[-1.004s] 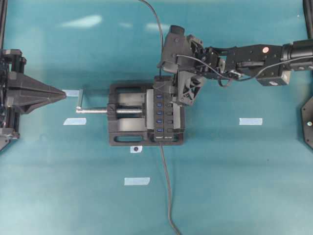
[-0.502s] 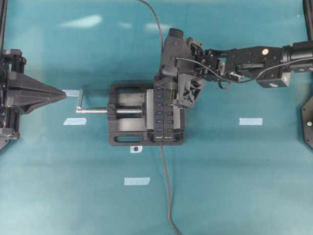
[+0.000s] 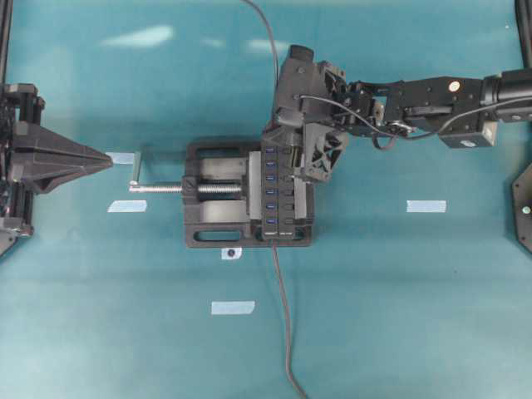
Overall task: Insert the USB into the front port of the fixed hub.
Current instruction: 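Close the right gripper on the black USB plug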
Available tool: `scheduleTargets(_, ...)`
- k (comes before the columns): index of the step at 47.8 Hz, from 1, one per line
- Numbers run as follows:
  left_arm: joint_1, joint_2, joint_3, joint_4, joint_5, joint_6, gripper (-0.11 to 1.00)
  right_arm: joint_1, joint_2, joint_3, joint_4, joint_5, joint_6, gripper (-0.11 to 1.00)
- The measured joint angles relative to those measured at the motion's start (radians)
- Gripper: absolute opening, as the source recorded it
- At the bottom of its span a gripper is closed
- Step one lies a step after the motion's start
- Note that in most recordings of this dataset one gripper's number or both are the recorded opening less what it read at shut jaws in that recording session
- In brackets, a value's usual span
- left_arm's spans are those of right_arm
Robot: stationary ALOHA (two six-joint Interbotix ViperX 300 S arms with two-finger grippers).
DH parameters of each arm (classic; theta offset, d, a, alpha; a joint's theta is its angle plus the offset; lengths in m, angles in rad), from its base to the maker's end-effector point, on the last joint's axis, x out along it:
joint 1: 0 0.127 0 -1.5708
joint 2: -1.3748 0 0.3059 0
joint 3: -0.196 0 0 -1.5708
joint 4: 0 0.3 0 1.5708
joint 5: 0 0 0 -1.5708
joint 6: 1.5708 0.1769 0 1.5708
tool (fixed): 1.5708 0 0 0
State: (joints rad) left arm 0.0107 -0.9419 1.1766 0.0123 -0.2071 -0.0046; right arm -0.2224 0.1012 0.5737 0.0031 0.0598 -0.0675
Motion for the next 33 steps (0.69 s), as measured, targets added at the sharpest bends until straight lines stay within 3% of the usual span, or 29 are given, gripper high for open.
scheduleTargets(33, 0.0, -0.002, 0.0, 0.0, 0.002, -0.002, 0.0, 0.055, -0.098, -0.003, 0.014, 0.084, 0.0, 0.08)
